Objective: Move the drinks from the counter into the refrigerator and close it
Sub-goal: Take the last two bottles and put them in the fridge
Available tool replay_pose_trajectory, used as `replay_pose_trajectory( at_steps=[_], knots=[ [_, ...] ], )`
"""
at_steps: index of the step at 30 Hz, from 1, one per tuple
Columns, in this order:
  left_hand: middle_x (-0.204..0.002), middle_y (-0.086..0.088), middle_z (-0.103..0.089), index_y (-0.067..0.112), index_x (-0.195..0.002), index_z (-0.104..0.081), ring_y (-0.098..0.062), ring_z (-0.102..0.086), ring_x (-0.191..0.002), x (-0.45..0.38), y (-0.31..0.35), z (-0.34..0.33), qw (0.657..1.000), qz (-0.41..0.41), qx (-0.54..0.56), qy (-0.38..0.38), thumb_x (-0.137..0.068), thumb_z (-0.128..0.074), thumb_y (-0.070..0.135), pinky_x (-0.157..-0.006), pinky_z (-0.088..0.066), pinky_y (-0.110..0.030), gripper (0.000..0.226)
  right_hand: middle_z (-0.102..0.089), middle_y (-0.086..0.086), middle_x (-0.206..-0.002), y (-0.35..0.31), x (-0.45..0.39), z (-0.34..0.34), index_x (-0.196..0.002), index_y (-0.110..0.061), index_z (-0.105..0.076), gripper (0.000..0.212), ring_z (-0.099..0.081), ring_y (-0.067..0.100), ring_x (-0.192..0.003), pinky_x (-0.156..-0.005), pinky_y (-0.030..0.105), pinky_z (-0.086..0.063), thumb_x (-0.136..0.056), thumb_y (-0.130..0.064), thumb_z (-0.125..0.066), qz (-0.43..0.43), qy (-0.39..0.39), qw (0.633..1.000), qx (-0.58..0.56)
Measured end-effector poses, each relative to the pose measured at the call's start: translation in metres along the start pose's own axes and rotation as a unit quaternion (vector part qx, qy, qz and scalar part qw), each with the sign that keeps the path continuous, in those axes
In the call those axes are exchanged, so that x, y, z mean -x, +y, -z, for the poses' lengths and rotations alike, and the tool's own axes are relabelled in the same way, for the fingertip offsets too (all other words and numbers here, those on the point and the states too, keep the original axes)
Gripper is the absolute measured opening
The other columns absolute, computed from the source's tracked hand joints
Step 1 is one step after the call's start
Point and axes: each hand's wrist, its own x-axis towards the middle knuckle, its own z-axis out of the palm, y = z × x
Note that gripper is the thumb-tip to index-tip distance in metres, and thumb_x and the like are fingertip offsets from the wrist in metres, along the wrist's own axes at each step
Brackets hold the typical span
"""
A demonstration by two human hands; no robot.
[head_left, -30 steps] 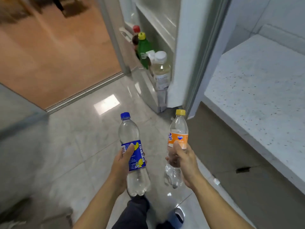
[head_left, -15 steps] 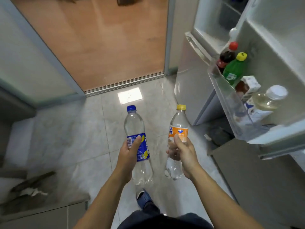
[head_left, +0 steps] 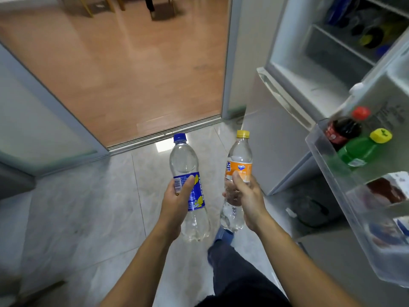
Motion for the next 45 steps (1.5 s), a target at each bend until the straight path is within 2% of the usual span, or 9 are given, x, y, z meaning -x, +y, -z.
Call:
replay_pose_trajectory(
  at_steps=[10, 20, 22, 26, 29, 31, 35, 41, 45],
  knots=[
    [-0.093, -0.003, -0.073, 0.019, -0.114, -0.059, -0.011, -0.071, -0.077, -0.156, 0.094, -0.084, 0.998, -0.009, -0.027, -0.05, -0.092, -0.059, 0.042, -0.06, -0.056, -0.021, 0.032, -0.07, 0.0, -0.078, -0.091, -0.157, -0.001, -0.104, -0.019, -0.065, 0.039, -0.065, 0.023, -0.072, -0.058, 0.024, -0.056, -0.081, -0.05, -0.068, 0.018, 0.043, 0.998, -0.039],
    [-0.089, 0.001, -0.075, 0.025, -0.104, -0.061, -0.009, -0.071, -0.073, -0.289, 0.142, -0.155, 0.987, 0.008, -0.062, -0.151, -0.095, -0.059, 0.04, -0.063, -0.056, -0.023, 0.018, -0.073, -0.005, -0.08, -0.135, -0.259, 0.008, -0.1, -0.025, -0.065, 0.038, -0.069, 0.018, -0.069, -0.058, 0.024, -0.057, -0.075, -0.052, -0.068, 0.022, 0.171, 0.983, -0.065],
    [-0.089, 0.001, -0.075, 0.026, -0.104, -0.063, -0.012, -0.07, -0.076, -0.315, 0.151, -0.168, 0.981, 0.017, -0.066, -0.182, -0.094, -0.06, 0.041, -0.07, -0.058, -0.029, 0.018, -0.073, -0.001, -0.084, -0.142, -0.275, 0.006, -0.103, -0.022, -0.065, 0.028, -0.069, 0.022, -0.074, -0.061, 0.027, -0.057, -0.085, -0.044, -0.067, 0.027, 0.206, 0.975, -0.076],
    [-0.097, 0.0, -0.076, 0.029, -0.109, -0.064, -0.018, -0.072, -0.087, -0.361, 0.183, -0.193, 0.96, 0.025, -0.073, -0.269, -0.089, -0.065, 0.044, -0.077, -0.057, -0.033, 0.025, -0.071, 0.005, -0.087, -0.166, -0.301, -0.002, -0.113, -0.01, -0.064, 0.031, -0.067, 0.024, -0.079, -0.062, 0.026, -0.054, -0.094, -0.035, -0.064, 0.049, 0.278, 0.955, -0.094],
    [-0.095, 0.004, -0.076, 0.032, -0.108, -0.065, -0.013, -0.074, -0.083, -0.386, 0.215, -0.215, 0.936, 0.022, -0.079, -0.344, -0.071, -0.07, 0.055, -0.063, -0.055, -0.02, 0.043, -0.073, 0.005, -0.086, -0.187, -0.314, -0.004, -0.106, -0.016, -0.067, 0.03, -0.069, 0.023, -0.081, -0.069, 0.03, -0.053, -0.089, -0.04, -0.067, 0.076, 0.326, 0.936, -0.107],
    [-0.096, 0.001, -0.076, 0.03, -0.106, -0.066, -0.016, -0.073, -0.082, -0.397, 0.235, -0.237, 0.918, 0.019, -0.084, -0.387, -0.062, -0.073, 0.056, -0.064, -0.056, -0.024, 0.051, -0.075, 0.001, -0.086, -0.203, -0.321, -0.002, -0.103, -0.023, -0.067, 0.028, -0.07, 0.016, -0.078, -0.068, 0.026, -0.054, -0.084, -0.043, -0.071, 0.094, 0.362, 0.92, -0.115],
    [-0.097, -0.004, -0.073, 0.024, -0.111, -0.062, -0.021, -0.069, -0.083, -0.404, 0.26, -0.291, 0.883, -0.003, -0.075, -0.463, -0.074, -0.072, 0.042, -0.077, -0.058, -0.04, 0.043, -0.075, -0.014, -0.078, -0.227, -0.327, 0.013, -0.104, -0.024, -0.064, 0.029, -0.068, -0.003, -0.068, -0.056, 0.011, -0.05, -0.083, -0.041, -0.074, 0.133, 0.432, 0.883, -0.125],
    [-0.094, 0.006, -0.073, 0.021, -0.118, -0.056, -0.011, -0.07, -0.084, -0.391, 0.288, -0.386, 0.84, -0.07, -0.06, -0.534, -0.09, -0.069, 0.032, -0.074, -0.057, -0.03, 0.033, -0.071, -0.014, -0.071, -0.275, -0.33, 0.069, -0.107, -0.019, -0.058, 0.027, -0.063, -0.002, -0.059, -0.051, 0.015, -0.049, -0.088, -0.032, -0.074, 0.214, 0.509, 0.828, -0.094],
    [-0.098, 0.005, -0.071, 0.023, -0.116, -0.053, -0.012, -0.068, -0.089, -0.375, 0.318, -0.444, 0.809, -0.146, -0.06, -0.566, -0.081, -0.071, 0.038, -0.077, -0.058, -0.028, 0.042, -0.074, -0.013, -0.083, -0.322, -0.334, 0.108, -0.1, -0.032, -0.063, 0.019, -0.068, 0.003, -0.074, -0.061, 0.021, -0.053, -0.086, -0.034, -0.075, 0.264, 0.559, 0.783, -0.069]
  ],
)
